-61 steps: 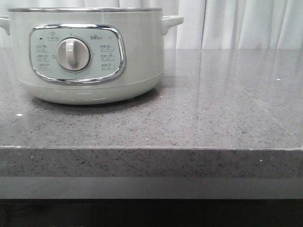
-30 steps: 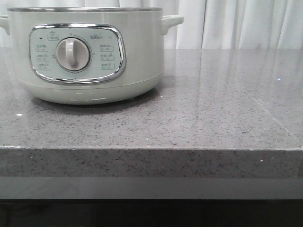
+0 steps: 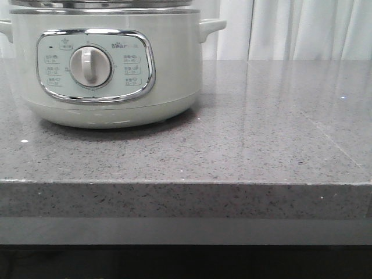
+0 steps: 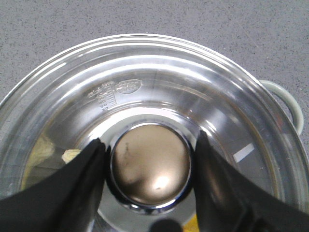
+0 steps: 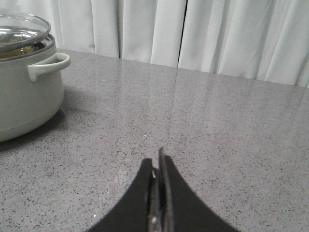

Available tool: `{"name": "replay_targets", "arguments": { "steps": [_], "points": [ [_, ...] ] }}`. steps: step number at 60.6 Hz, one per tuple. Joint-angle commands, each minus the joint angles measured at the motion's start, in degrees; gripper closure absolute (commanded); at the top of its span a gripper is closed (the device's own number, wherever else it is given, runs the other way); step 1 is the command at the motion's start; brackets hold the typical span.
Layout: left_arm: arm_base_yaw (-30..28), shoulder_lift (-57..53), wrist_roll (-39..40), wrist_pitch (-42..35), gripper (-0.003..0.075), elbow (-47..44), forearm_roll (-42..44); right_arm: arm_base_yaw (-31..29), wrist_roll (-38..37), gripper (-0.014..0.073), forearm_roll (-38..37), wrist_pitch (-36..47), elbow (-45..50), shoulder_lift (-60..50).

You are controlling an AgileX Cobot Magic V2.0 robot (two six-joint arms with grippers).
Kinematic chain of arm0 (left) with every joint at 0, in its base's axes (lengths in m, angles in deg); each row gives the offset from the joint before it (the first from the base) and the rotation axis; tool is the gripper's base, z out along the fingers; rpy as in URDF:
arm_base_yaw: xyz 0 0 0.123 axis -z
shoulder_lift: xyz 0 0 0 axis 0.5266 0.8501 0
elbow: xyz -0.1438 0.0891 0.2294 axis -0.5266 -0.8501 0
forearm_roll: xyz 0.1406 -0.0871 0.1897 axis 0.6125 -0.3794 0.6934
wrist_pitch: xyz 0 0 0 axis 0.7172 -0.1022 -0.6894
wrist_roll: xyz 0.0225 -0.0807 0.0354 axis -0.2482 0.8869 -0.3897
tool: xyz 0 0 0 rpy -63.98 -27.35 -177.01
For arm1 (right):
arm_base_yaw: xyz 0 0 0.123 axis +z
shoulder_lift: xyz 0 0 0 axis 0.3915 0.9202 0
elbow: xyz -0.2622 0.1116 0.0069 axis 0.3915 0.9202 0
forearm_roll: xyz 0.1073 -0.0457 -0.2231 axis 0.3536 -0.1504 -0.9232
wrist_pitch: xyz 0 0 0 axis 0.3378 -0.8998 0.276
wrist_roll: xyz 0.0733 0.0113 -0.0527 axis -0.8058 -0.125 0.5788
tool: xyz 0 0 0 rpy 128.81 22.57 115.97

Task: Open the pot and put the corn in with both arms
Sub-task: 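Lower the glass lid back onto the pot with the left gripper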

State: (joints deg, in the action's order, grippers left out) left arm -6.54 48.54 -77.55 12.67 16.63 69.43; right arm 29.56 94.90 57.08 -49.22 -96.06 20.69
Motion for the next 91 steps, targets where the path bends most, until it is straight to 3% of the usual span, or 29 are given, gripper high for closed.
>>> {"name": "replay_targets", "arguments": {
  "steps": [1, 31, 50, 74, 81, 91],
  "points": [
    [0.41, -2.56, 0.02, -6.84, 0.0541, 2.68, -0.49, 0.22, 0.39, 0.0652, 0.1, 4.91, -1.53, 0.39],
    [0.41, -2.17, 0.02, -4.34, 0.0535, 2.57, -0.49, 0.22, 0.39, 0.0652, 0.1, 5.09, -1.53, 0.39],
    [0.41, -2.17, 0.02, -6.44, 0.0307, 2.57, -0.49, 0.22, 0.39, 0.0652, 0.1, 5.09, -1.53, 0.39],
    [0.41, -4.64, 0.43, -8.59, 0.03, 2.68, -0.49, 0.22, 0.39, 0.0652, 0.1, 5.09, -1.53, 0.39],
    [0.41, -6.71, 0.43, -8.83, 0.0367, 1.76, -0.49, 0.22, 0.39, 0.0652, 0.1, 5.09, -1.53, 0.39],
    [0.41, -11.72, 0.43, -13.62, 0.0598, -4.9, -0.61, 0.22, 0.39, 0.0652, 0.1, 5.2, -1.53, 0.39]
  ]
}}
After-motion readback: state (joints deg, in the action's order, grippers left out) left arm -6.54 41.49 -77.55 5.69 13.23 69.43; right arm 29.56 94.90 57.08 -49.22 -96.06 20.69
